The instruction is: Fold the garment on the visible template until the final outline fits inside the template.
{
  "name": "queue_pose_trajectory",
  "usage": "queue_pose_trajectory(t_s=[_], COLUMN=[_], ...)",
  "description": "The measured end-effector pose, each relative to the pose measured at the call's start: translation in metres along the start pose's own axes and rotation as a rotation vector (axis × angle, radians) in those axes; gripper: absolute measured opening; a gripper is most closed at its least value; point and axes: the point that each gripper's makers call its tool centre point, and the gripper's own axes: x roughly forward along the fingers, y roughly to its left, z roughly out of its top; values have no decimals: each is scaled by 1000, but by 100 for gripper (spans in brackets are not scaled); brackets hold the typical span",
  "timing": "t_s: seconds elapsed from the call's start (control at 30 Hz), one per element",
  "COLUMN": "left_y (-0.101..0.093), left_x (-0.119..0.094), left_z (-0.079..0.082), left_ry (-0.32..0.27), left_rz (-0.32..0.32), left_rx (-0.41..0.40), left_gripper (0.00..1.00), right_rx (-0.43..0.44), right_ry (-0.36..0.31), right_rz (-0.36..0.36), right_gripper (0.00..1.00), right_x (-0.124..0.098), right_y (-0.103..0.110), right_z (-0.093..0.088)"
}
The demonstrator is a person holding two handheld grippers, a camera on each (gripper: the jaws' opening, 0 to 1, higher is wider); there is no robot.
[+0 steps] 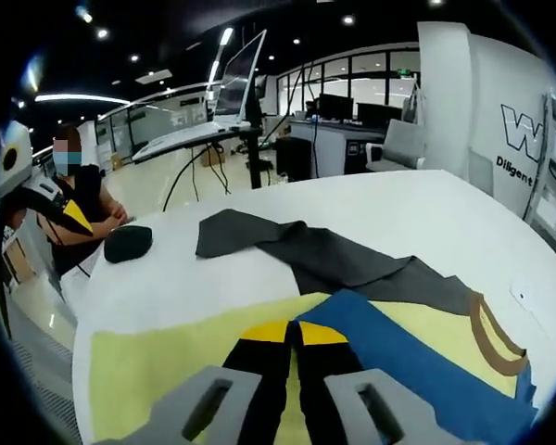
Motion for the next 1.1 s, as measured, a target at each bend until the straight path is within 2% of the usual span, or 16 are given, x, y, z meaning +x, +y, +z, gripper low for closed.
queue_pose_trajectory(t_s=[0.1,0.3,0.7,0.77,0.87,0.97,1.1], left_y=[-1,1,-1,-1,-1,2,3], left_x=[0,-4,-4,-4,-4,-3,-3], left_z=[2,0,1,1,2,4,6], left_ry=[-1,3,-3,-3,-5,-11,-16], left_rz=[-3,4,2,1,4,20,25], left_rx=[10,10,12,13,13,5,4], left_gripper=[99,99,99,99,99,99,99], right_rx=[56,86,127,206,252,329,359], right_ry=[33,59,60,73,20,-1,-17], right_rz=[14,24,40,57,34,25,13], right_gripper=[0,0,1,10,27,38,54], right_x=[9,14,18,15,9,2,-5], right_y=[-1,6,8,14,8,3,0], right_z=[-12,-24,-24,-23,-13,-7,-2])
